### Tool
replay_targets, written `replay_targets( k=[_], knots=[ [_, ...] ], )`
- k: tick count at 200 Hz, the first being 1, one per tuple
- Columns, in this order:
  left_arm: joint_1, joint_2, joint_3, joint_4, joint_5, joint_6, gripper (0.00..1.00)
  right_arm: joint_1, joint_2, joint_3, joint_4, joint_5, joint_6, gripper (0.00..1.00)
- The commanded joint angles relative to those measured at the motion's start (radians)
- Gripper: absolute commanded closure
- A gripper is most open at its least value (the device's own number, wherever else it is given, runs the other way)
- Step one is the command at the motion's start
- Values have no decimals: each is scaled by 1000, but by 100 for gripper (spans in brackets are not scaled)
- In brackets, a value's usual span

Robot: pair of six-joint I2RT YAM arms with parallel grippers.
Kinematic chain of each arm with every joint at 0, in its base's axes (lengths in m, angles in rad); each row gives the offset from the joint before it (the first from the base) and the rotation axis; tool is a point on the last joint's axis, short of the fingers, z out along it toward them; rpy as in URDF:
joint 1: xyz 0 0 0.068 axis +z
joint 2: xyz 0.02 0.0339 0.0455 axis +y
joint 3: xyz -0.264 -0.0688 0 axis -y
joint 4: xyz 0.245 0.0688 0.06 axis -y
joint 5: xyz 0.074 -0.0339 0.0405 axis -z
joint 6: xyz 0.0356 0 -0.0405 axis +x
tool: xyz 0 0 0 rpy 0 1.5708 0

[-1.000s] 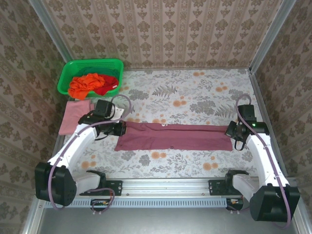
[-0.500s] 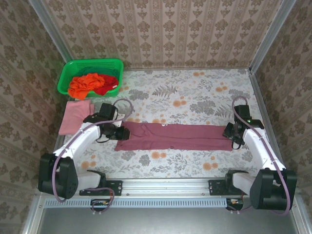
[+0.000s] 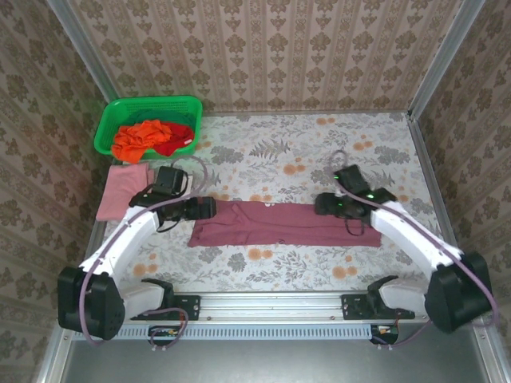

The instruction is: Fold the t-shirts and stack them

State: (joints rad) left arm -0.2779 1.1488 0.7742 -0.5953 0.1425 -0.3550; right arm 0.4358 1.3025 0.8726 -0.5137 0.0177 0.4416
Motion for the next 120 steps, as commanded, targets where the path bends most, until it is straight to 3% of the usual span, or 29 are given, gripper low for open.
replay_targets(
  k=[1,35,83,103,120],
  knots=[
    [33,-74,-90,66,-41,-158,0,160,172,124,163,-5,-16,26],
    [81,-240,-208,76,-29,-263,0,329,451,365,183,-12,-41,38],
    [153,-350,-276,51,38,-279,0,391,693,564,192,-101,-42,50],
    [153,-355,-282,56,54,-280,0,391,753,610,177,-119,-42,61],
    [154,-359,-290,63,57,-280,0,391,758,617,175,-110,-46,77]
  ],
)
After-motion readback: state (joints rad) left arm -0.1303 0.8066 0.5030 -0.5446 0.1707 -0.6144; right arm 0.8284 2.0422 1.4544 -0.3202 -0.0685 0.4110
